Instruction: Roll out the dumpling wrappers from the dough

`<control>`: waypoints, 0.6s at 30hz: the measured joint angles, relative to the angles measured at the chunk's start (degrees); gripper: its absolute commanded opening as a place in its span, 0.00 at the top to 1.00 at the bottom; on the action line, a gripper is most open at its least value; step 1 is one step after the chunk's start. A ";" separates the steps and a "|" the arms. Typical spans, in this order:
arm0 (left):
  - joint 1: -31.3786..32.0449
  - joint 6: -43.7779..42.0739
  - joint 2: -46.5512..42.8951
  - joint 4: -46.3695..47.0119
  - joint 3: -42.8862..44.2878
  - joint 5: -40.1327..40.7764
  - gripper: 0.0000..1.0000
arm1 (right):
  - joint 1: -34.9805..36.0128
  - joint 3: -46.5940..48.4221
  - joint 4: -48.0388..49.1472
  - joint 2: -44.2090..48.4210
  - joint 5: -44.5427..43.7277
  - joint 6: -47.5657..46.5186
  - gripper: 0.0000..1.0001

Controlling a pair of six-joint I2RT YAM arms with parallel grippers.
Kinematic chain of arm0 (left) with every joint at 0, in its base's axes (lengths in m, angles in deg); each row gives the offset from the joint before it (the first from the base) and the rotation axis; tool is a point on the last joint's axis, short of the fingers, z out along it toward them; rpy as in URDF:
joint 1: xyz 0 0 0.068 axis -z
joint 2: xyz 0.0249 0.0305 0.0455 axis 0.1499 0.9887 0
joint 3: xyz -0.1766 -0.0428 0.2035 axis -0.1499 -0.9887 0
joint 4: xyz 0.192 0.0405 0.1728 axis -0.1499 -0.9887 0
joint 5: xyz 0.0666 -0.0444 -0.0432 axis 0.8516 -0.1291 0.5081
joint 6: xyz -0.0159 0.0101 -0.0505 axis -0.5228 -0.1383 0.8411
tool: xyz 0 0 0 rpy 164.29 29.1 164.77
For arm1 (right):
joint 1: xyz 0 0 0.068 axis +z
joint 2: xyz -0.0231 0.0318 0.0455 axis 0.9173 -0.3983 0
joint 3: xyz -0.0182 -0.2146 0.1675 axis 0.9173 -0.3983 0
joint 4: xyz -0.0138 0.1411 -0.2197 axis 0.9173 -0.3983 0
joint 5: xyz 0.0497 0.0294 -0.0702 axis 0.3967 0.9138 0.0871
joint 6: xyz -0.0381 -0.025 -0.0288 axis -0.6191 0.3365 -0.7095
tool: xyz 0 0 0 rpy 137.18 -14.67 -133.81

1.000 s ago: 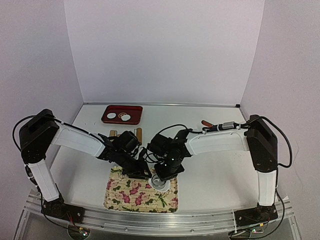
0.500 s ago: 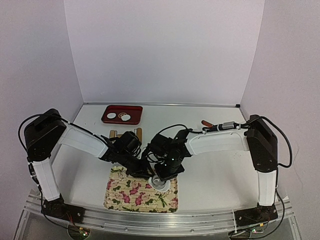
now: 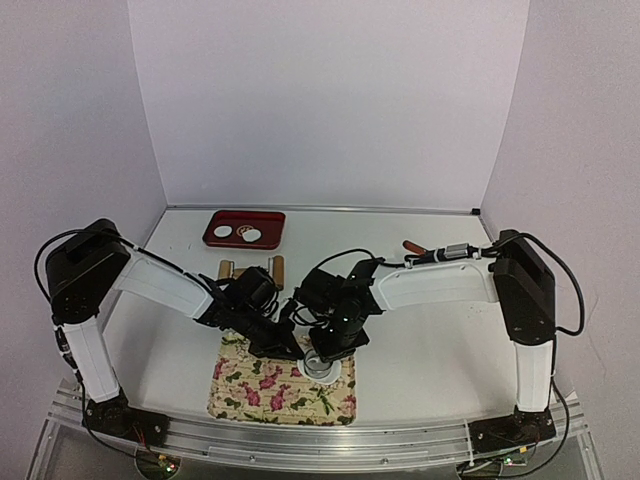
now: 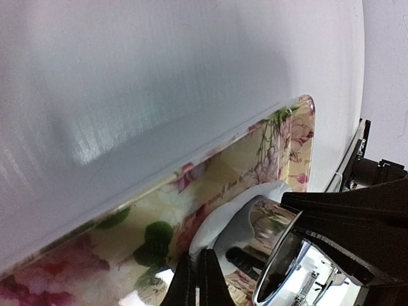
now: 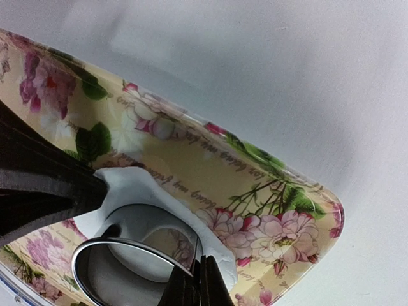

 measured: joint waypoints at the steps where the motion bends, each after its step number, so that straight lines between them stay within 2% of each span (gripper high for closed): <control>1: 0.20 0.22 -0.72 -0.10 -0.40 0.47 1.00 | 0.05 0.01 -0.04 -0.04 -0.18 0.01 1.00; 18: -0.15 4.33 -20.19 -7.72 -6.67 7.64 1.00 | 0.49 0.70 -0.98 -0.57 -2.11 0.44 1.00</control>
